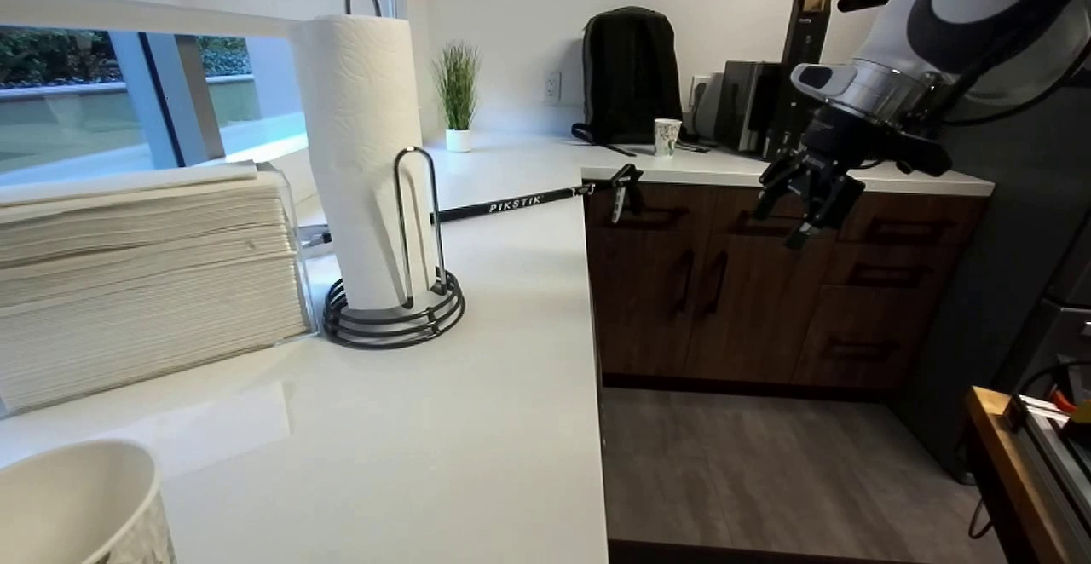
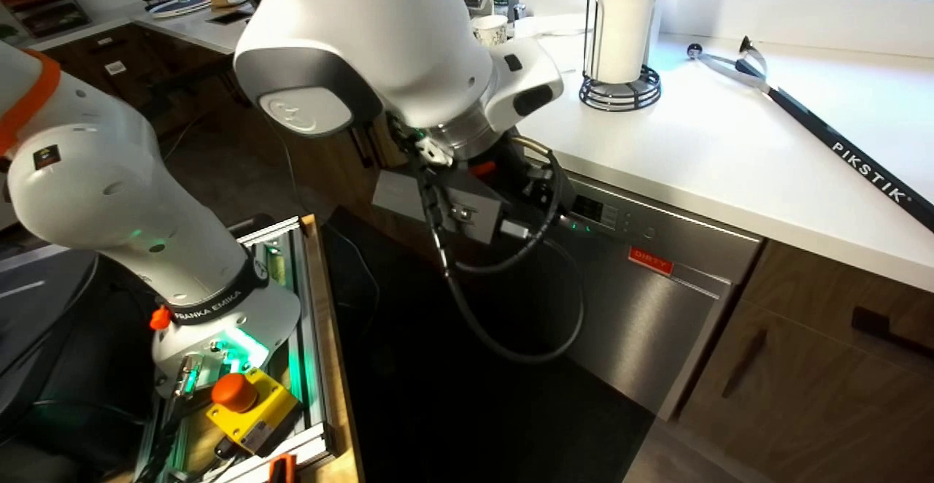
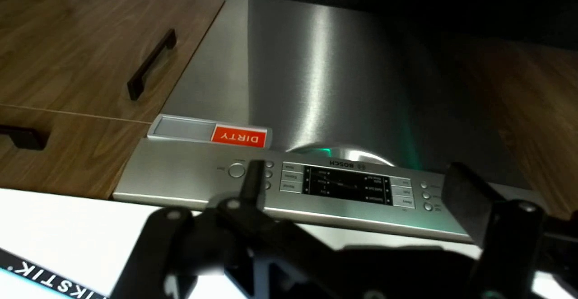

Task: Slide the label on the dishwasher to the left

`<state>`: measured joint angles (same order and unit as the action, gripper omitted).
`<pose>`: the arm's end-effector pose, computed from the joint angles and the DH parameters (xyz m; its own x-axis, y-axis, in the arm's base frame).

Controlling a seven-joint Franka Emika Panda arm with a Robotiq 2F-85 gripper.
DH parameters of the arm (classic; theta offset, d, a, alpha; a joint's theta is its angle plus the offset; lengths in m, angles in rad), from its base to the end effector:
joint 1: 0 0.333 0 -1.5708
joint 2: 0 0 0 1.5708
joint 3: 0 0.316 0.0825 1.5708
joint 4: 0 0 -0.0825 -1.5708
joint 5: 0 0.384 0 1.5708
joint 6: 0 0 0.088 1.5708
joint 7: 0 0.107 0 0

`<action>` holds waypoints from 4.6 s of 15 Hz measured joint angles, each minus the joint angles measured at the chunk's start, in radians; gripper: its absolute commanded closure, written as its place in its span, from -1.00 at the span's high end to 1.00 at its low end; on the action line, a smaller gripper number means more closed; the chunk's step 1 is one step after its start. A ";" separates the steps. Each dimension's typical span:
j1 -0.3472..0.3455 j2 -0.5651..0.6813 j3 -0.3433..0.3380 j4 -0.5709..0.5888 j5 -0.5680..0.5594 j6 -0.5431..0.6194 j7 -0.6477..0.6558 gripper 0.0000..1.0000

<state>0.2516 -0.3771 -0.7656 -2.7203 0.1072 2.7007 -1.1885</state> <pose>0.3666 -0.1951 0.3366 0.7619 0.5253 0.3790 0.5369 -0.8394 0.0840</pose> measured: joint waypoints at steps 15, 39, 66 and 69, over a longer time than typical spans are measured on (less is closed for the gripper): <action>0.363 0.101 -0.356 0.099 0.316 0.033 -0.276 1.00; 1.499 -0.392 -1.520 0.491 0.262 0.318 -0.483 1.00; 1.661 -0.748 -1.605 0.804 -0.361 0.363 0.152 -0.47; 1.670 -0.783 -1.605 0.836 -0.386 0.363 0.166 -0.73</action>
<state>1.9219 -1.1598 -2.3704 -1.8839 -0.2790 3.0641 -1.0222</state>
